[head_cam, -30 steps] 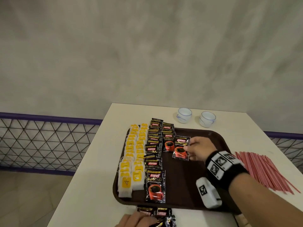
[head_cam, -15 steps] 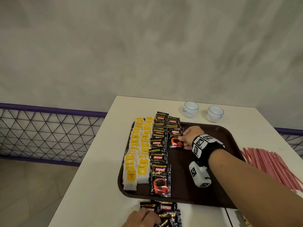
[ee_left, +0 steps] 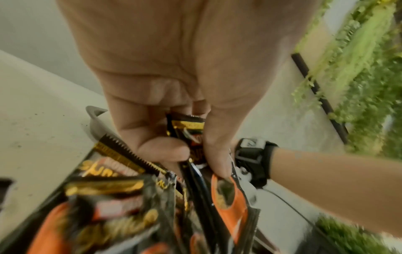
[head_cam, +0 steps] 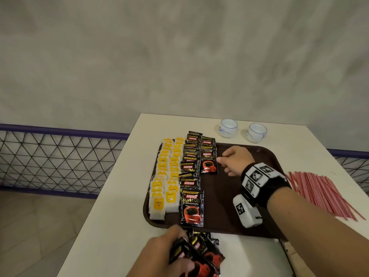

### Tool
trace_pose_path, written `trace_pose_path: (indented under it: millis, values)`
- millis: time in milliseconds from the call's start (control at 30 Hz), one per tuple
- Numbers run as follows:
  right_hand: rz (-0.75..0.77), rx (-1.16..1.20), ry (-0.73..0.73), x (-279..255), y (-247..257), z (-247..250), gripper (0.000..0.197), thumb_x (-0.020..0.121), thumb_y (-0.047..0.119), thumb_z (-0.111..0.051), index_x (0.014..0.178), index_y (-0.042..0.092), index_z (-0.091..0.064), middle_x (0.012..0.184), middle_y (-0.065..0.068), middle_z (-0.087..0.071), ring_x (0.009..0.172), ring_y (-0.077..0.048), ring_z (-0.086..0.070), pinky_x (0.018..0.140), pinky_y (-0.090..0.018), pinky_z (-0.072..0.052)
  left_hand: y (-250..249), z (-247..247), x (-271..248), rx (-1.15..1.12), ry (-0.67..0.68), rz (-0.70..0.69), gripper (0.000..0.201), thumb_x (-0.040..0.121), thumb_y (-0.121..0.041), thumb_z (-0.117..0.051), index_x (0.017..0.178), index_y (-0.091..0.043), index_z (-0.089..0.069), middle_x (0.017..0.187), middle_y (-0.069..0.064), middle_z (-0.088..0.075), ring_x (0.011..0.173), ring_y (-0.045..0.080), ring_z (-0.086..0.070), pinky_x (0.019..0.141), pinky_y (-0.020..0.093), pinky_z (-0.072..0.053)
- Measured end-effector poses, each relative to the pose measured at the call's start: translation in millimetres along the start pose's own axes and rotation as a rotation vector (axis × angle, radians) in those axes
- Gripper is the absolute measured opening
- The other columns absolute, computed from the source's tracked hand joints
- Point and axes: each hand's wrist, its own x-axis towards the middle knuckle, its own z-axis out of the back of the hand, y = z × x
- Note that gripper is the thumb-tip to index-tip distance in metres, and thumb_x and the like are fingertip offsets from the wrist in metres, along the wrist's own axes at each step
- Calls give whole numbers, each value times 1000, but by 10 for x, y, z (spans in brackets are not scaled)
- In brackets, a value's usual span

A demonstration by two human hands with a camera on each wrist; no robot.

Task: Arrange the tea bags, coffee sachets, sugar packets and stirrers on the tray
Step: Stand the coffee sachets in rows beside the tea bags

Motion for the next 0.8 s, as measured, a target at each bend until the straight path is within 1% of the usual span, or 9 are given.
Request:
trace_pose_path:
  millis: [133, 233, 300, 433, 533, 600, 667, 733, 800]
  values:
    - [194, 250, 303, -873, -45, 153, 19, 86, 16, -70, 99, 7, -61, 80, -10, -64, 61, -16, -59, 53, -25, -49, -78, 118, -26, -190, -73, -69, 22, 75, -12, -76, 86, -19, -59, 81, -16, -71, 76, -5, -65, 65, 8, -48]
    - [248, 322, 617, -1564, -233, 219, 26, 82, 27, -69, 103, 12, -65, 91, -4, -68, 75, -12, -64, 64, -24, -53, -183, 147, -90, -277, -95, -138, 21, 74, -9, -77, 86, -16, -61, 82, -6, -71, 76, 0, -65, 67, 10, -47]
    - [232, 390, 716, -1842, -347, 228, 24, 84, 22, -68, 106, 11, -65, 95, -5, -70, 78, -16, -65, 65, -30, -55, -241, 150, -132, -303, -95, -169, 21, 74, -9, -77, 89, -13, -62, 90, -1, -71, 82, 3, -65, 72, 13, -49]
    - [252, 367, 548, -1964, -507, 219, 11, 90, 8, -64, 98, 9, -70, 84, -9, -72, 73, -17, -62, 61, -27, -50, -308, 96, -206, -291, -66, -186, 18, 77, -13, -75, 91, -12, -65, 91, 2, -73, 89, 13, -68, 84, 27, -54]
    - [187, 400, 452, -1843, -571, 273, 15, 93, 4, -56, 95, 6, -70, 76, -4, -69, 67, -11, -58, 57, -20, -42, -268, 87, -244, -301, -120, -149, 19, 76, -9, -74, 89, -21, -69, 92, -7, -74, 91, 6, -67, 87, 28, -52]
    - [80, 545, 379, -1616, -587, 336, 18, 95, 1, -50, 97, 2, -68, 82, -7, -70, 68, -10, -62, 57, -20, -45, -211, 112, -245, -311, -145, -124, 22, 76, -9, -74, 91, -24, -69, 92, -10, -74, 89, 2, -67, 88, 26, -50]
    - [-4, 642, 233, -1263, -564, 384, 15, 95, -3, -49, 96, -1, -63, 93, -14, -69, 76, -17, -67, 58, -23, -52, -166, 152, -226, -305, -151, -107, 23, 78, -7, -72, 93, -24, -68, 88, -13, -74, 82, -2, -67, 81, 19, -51]
    - [-48, 617, 87, -860, -517, 348, 12, 93, -5, -52, 88, 5, -59, 91, -13, -64, 76, -21, -66, 58, -26, -54, -115, 186, -192, -281, -154, -108, 27, 81, -5, -70, 95, -28, -68, 87, -13, -74, 82, -1, -67, 76, 16, -50]
    - [-102, 469, -33, -491, -468, 241, 18, 88, -2, -61, 80, 13, -58, 86, -9, -61, 72, -19, -62, 57, -27, -51, -71, 214, -141, -257, -145, -115, 31, 82, -5, -68, 99, -31, -68, 95, -8, -73, 90, 7, -68, 81, 23, -52]
